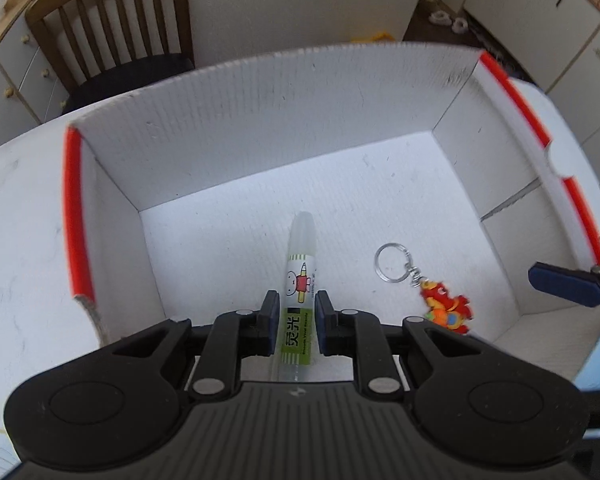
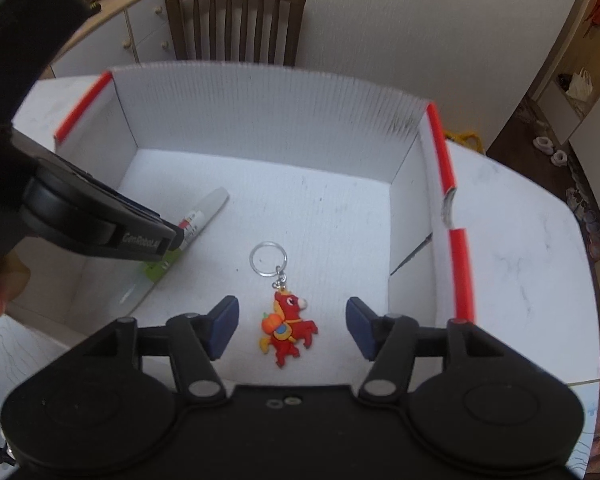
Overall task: Organize objects
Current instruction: 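Carry both items into the red shoebox and open both tools to release, then withdraw both tools from the shoebox back toward the items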
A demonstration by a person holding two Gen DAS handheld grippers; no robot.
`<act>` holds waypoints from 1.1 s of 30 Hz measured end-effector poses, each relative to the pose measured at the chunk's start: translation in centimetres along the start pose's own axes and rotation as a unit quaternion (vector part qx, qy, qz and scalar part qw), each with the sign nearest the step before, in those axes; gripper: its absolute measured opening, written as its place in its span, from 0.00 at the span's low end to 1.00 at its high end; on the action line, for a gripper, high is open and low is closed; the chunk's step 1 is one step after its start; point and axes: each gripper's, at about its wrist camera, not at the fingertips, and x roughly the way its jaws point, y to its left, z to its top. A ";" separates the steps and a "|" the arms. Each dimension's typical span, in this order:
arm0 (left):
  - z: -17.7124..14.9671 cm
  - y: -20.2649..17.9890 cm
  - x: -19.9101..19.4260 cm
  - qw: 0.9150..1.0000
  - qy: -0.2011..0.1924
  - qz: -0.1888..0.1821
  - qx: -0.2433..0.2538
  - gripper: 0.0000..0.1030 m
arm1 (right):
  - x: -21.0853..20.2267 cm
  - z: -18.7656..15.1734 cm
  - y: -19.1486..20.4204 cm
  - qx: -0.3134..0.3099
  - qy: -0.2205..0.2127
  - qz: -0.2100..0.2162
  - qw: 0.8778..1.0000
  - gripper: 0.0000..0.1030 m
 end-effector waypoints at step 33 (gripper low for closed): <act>-11.5 -7.2 -16.5 0.991 -0.133 0.014 -0.013 0.32 | -15.7 -7.3 -2.3 -0.015 -0.139 0.063 0.988 0.84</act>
